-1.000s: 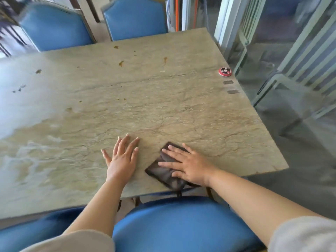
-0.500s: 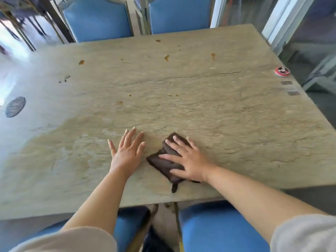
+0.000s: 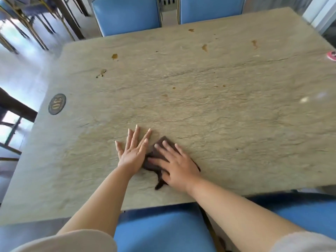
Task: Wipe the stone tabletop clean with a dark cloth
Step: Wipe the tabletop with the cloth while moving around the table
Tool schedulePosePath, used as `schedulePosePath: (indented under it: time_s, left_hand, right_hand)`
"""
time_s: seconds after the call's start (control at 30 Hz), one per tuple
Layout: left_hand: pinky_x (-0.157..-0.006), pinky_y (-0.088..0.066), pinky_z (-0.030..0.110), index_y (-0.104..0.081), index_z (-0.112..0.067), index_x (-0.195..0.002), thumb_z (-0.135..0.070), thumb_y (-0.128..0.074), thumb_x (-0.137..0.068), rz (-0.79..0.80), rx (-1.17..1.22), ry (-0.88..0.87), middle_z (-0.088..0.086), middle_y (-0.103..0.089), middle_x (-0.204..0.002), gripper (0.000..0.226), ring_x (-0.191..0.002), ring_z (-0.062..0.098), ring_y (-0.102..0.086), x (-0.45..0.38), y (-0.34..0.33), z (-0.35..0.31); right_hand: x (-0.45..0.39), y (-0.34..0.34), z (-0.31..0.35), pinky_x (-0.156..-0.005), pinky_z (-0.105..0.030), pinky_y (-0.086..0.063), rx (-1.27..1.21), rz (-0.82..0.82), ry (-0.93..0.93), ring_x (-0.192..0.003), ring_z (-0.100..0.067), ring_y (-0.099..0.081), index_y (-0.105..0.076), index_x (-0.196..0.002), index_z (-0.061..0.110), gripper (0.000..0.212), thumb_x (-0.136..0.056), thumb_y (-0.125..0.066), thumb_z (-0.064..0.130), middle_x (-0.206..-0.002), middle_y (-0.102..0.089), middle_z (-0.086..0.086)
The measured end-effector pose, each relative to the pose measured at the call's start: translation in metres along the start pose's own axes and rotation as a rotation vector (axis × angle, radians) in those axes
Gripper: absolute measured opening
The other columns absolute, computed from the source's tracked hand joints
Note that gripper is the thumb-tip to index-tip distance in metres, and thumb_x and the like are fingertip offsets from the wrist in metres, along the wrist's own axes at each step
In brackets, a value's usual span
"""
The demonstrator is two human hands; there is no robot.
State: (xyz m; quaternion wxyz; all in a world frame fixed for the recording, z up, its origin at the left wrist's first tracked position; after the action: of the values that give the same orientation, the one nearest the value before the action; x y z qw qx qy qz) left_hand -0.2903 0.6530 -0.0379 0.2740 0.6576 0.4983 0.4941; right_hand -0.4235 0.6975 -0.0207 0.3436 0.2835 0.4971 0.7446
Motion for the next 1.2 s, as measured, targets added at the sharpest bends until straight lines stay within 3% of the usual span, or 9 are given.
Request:
schedulePosePath:
  time_s: [0.13,0.27,0.33,0.43,0.57,0.67,0.77,0.97,1.2]
  left_hand:
    - [-0.111,0.027,0.047,-0.003,-0.063,-0.143,-0.056,-0.008,-0.100,0.099,0.037,0.020,-0.022,0.023,-0.157,0.044,-0.141,0.003,0.030,-0.004,-0.003,0.003]
    - [-0.109,0.028,0.047,-0.002,-0.065,-0.142,-0.066,-0.008,-0.095,0.141,0.034,0.024,-0.025,0.026,-0.154,0.047,-0.140,0.002,0.031,-0.006,-0.006,0.001]
    - [-0.110,0.028,0.046,-0.002,-0.067,-0.141,-0.068,-0.007,-0.094,0.150,0.108,0.026,-0.027,0.024,-0.154,0.047,-0.140,-0.001,0.030,-0.007,-0.006,0.003]
    - [-0.111,0.027,0.049,-0.001,-0.067,-0.140,-0.077,-0.006,-0.087,0.170,0.175,0.046,-0.027,0.023,-0.155,0.054,-0.139,-0.003,0.030,-0.014,-0.006,0.008]
    - [-0.108,0.030,0.048,0.007,-0.062,-0.143,-0.093,-0.001,-0.068,0.194,0.193,0.052,-0.023,0.026,-0.156,0.081,-0.138,-0.001,0.034,-0.018,-0.009,0.012]
    - [-0.108,0.029,0.049,0.003,-0.062,-0.144,-0.095,0.000,-0.064,0.206,0.242,0.031,-0.022,0.022,-0.158,0.086,-0.140,0.001,0.032,-0.020,-0.009,0.014]
    - [-0.113,0.023,0.053,-0.015,-0.057,-0.144,-0.083,-0.005,-0.077,0.238,0.380,-0.050,-0.023,0.008,-0.160,0.073,-0.145,0.002,0.019,-0.017,0.002,0.006]
    - [-0.117,-0.012,0.031,-0.026,-0.046,-0.148,-0.058,-0.023,-0.099,0.121,0.396,-0.232,-0.013,-0.026,-0.158,0.050,-0.147,0.011,-0.019,-0.006,0.059,0.058]
    - [-0.120,0.009,0.042,-0.022,-0.043,-0.151,-0.059,-0.021,-0.097,-0.106,-0.140,-0.441,-0.017,-0.012,-0.161,0.056,-0.149,0.005,0.001,-0.036,0.107,0.168]
  right_hand:
    - [0.027,0.005,-0.029,-0.118,-0.039,0.006,0.102,0.078,0.193,-0.147,-0.013,0.001,-0.024,-0.145,0.048,0.056,-0.091,-0.037,0.038,-0.160,-0.010,0.010]
    - [0.020,0.024,-0.087,-0.119,-0.045,0.003,0.116,-0.114,-0.495,-0.148,-0.022,0.003,-0.014,-0.150,0.037,0.061,-0.090,-0.012,0.045,-0.161,-0.007,-0.004]
    - [0.009,0.016,-0.069,-0.117,-0.048,0.009,0.150,-0.062,-0.630,-0.147,-0.027,0.014,-0.001,-0.152,0.032,0.059,-0.096,-0.014,0.048,-0.160,0.009,-0.008]
    - [0.000,-0.005,-0.008,-0.114,-0.051,0.018,0.197,0.081,-0.390,-0.141,-0.028,0.029,0.013,-0.150,0.033,0.063,-0.098,-0.017,0.053,-0.156,0.026,-0.008]
    - [0.027,-0.028,0.039,-0.114,-0.046,0.019,0.203,0.263,0.082,-0.142,-0.020,0.028,0.007,-0.147,0.045,0.064,-0.094,-0.025,0.059,-0.159,0.019,0.002]
    - [0.030,-0.021,0.026,-0.115,-0.043,0.017,0.278,0.333,0.180,-0.142,-0.013,0.028,0.011,-0.144,0.052,0.059,-0.092,-0.016,0.061,-0.158,0.020,0.010]
    - [0.005,-0.012,-0.001,-0.117,-0.047,0.011,0.293,0.213,-0.130,-0.142,-0.015,0.028,0.014,-0.144,0.049,0.059,-0.091,-0.008,0.061,-0.158,0.022,0.007]
    - [-0.048,-0.005,-0.024,-0.115,-0.052,0.013,0.158,0.093,-0.714,-0.143,-0.023,0.027,0.015,-0.146,0.043,0.061,-0.095,-0.013,0.061,-0.157,0.026,0.000]
    - [-0.111,-0.012,0.018,-0.114,-0.058,0.009,0.133,-0.072,-0.957,-0.144,-0.035,0.019,0.004,-0.151,0.036,0.068,-0.093,-0.019,0.064,-0.159,0.016,-0.010]
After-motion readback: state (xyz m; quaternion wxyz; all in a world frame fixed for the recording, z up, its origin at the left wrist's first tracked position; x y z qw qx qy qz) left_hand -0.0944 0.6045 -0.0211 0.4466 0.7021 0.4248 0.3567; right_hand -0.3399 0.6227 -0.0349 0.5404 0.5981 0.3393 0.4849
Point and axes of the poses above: each hand's wrist, its own x-axis away from the middle knuckle, its own y-axis out of the back of the hand, z = x × y, the point moved 8 cm from there along -x, towards the middle knuckle
